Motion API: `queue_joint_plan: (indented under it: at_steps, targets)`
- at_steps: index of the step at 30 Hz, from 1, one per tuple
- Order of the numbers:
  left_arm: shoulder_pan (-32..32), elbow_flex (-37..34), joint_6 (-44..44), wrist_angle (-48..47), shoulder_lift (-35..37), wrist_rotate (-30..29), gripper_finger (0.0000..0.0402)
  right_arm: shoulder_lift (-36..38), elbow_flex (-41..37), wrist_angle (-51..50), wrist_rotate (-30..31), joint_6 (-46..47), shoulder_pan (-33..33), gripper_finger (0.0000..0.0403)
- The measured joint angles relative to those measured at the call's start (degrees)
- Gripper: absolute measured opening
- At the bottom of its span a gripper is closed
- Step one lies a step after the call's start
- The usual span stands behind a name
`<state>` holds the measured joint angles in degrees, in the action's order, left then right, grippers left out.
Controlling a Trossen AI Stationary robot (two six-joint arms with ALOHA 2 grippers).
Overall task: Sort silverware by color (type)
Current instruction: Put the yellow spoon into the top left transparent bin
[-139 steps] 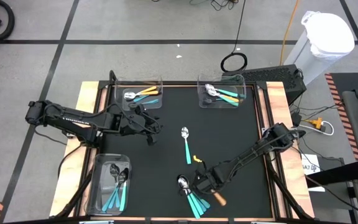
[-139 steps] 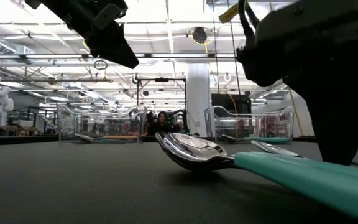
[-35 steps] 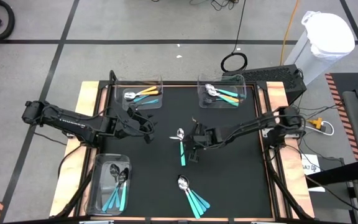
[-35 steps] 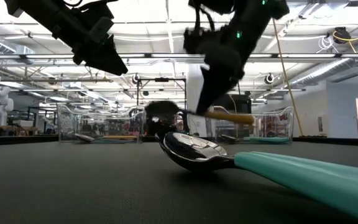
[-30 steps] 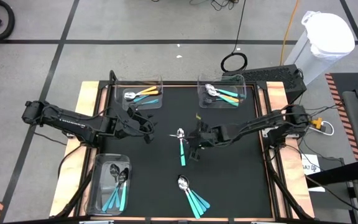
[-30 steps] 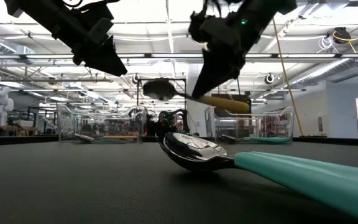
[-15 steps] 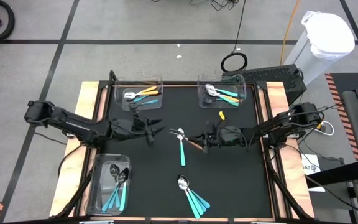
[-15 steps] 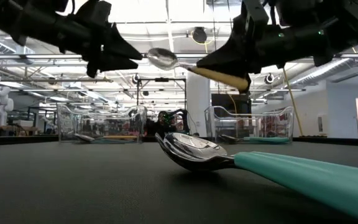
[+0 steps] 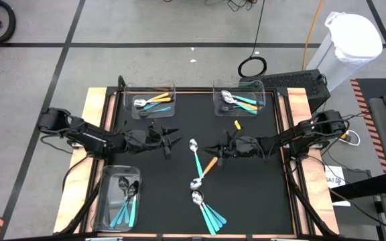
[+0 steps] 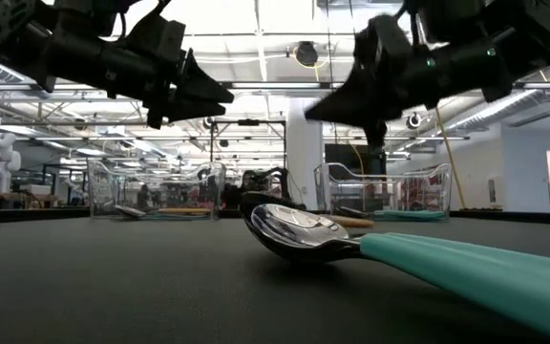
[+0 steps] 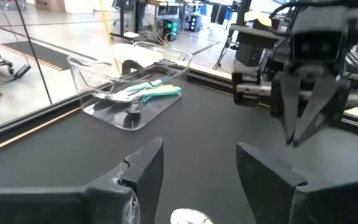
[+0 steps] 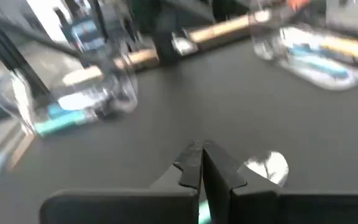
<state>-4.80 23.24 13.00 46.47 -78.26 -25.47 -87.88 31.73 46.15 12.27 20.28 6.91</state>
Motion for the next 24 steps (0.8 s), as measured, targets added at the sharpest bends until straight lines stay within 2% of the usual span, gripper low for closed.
queue_joint_plan:
  at_steps: [6, 13, 19, 24]
  targets:
    - [0.63, 0.0, 0.19, 0.05, 0.0, 1.07, 0.0201, -0.02, 2.62, -16.97, -0.57, -1.24, 0.02, 0.0058]
    - [0.61, 0.0, 0.19, -0.03, 0.0, 1.25, 0.0201, 0.0, 10.06, -35.55, -9.61, -8.42, 3.03, 0.0134]
    - [0.61, 0.0, 0.21, -0.54, 0.0, 1.27, 0.0201, -0.02, 11.93, -43.23, -11.0, -13.59, 5.25, 0.0148]
    - [0.68, 0.0, 0.17, -0.54, 0.0, 1.27, 0.0201, -1.66, 11.93, -42.71, -10.95, -14.04, 6.08, 0.0147]
